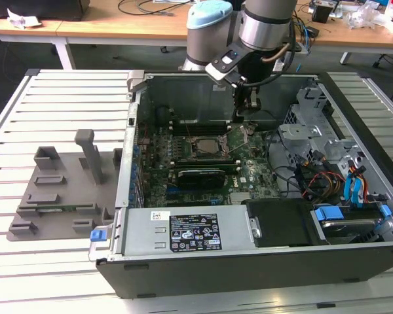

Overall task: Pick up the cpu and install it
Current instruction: 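Close the cpu cover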

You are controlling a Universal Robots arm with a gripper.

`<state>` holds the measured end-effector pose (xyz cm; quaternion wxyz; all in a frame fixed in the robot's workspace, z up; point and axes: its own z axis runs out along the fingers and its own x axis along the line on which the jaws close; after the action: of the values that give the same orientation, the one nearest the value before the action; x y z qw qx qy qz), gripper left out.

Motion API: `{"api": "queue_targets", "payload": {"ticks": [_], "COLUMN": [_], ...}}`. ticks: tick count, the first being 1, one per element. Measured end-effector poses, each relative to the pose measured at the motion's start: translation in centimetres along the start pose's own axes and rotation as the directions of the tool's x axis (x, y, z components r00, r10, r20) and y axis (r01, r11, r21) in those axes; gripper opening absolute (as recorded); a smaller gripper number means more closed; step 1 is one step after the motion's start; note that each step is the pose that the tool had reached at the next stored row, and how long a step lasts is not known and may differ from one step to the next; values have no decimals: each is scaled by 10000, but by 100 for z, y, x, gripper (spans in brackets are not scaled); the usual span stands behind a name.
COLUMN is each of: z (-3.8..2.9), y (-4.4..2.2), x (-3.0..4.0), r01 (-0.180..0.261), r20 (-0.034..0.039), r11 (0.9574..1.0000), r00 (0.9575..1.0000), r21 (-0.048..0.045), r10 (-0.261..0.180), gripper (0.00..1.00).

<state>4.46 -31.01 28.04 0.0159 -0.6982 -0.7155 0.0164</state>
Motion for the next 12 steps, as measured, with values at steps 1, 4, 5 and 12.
{"api": "queue_targets", "payload": {"ticks": [1,4,5,12], "z": [-1,-4,-5,-17], "y": [33,94,110,366], "x": [-1,-2,-3,-9], "r01": [1,1,1,1], "r20": [0,0,-1,0], "r11": [10000,10000,10000,10000], "r00": [10000,10000,10000,10000], "r21": [-1,0,-1,0], "r10": [-1,-1,-1,-1], "gripper": [11,11,11,11]}}
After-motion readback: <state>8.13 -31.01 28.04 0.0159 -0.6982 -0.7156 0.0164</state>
